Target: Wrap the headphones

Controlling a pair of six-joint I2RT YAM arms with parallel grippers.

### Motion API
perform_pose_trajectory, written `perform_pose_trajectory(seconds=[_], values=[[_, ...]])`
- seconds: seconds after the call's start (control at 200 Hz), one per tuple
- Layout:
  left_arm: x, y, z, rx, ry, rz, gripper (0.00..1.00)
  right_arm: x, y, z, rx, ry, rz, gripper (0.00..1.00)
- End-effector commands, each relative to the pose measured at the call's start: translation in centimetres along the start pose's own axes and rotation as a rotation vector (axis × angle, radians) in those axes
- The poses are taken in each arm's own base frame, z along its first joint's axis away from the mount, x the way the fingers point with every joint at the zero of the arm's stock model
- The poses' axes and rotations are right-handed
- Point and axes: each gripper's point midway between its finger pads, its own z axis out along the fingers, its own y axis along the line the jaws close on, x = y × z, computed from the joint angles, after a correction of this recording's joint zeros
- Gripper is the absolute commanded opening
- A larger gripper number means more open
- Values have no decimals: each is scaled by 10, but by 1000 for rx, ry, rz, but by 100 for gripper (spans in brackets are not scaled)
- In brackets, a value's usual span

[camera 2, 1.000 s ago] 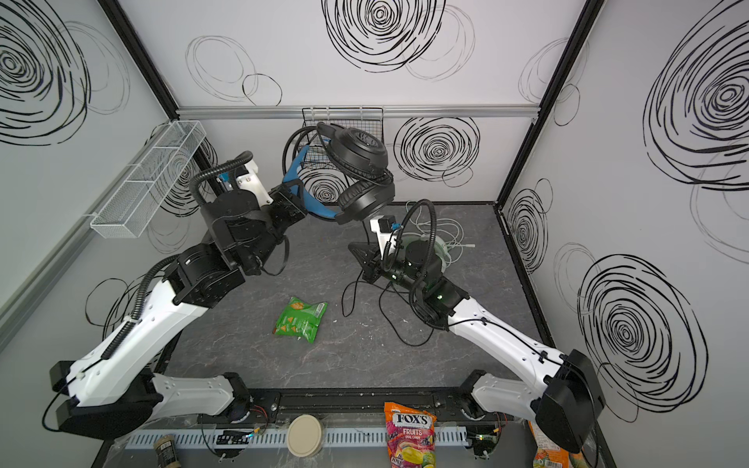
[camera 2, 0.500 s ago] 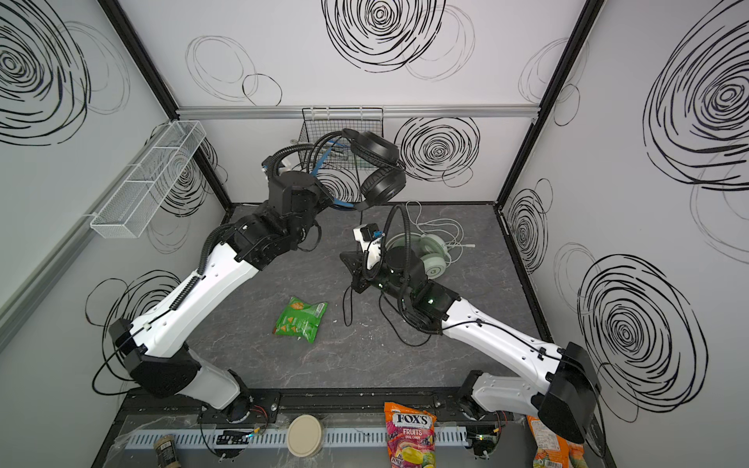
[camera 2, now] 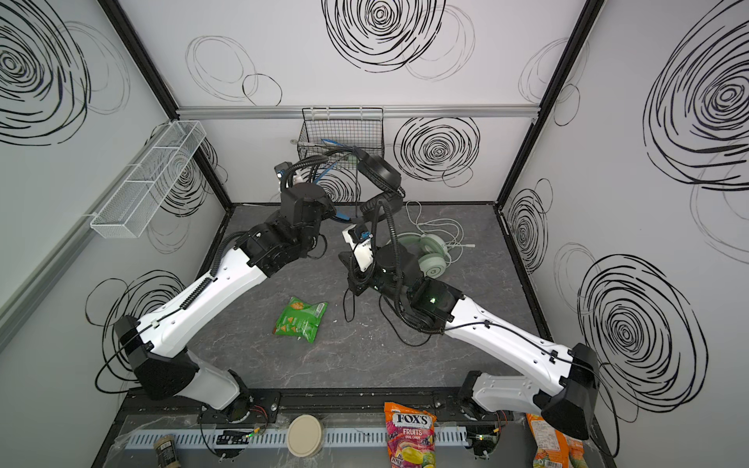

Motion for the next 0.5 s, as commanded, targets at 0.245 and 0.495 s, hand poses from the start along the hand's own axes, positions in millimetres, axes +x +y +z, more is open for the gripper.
perform_pose_trajectory(seconds=[0.245,0.495], values=[[-60,19,-60,-184,-381,443,0,-35,-17,-56,103,57,-257,0],[-49,10,-94,-242,-457,673,0,-37,-33,-60,190,81,-388,0]])
